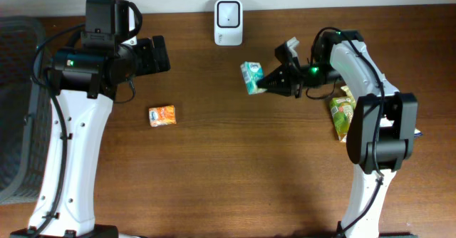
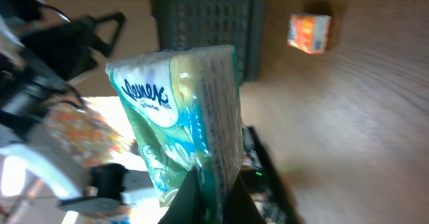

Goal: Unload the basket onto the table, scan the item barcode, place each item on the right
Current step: 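Lift the blue tissue pack with the right gripper toward the scanner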

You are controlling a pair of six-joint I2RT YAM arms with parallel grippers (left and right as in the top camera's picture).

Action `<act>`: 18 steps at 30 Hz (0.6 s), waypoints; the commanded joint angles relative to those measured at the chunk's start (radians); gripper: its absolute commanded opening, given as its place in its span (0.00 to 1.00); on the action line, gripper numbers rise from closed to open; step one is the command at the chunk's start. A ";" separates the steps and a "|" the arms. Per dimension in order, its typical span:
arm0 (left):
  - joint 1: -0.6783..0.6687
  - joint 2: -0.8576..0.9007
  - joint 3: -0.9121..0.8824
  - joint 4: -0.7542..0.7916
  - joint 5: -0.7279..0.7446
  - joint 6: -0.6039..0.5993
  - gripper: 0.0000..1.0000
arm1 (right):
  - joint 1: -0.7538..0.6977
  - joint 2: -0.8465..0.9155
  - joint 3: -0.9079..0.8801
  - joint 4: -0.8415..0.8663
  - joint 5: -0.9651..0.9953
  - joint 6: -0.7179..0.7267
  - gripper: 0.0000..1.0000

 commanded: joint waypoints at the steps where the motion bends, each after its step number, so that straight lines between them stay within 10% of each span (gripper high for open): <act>1: 0.001 -0.012 0.004 0.002 -0.007 0.013 0.99 | -0.020 -0.034 0.016 -0.043 -0.103 0.008 0.04; 18: 0.001 -0.012 0.004 0.002 -0.007 0.013 0.99 | -0.020 -0.090 0.302 -0.152 -0.103 0.112 0.04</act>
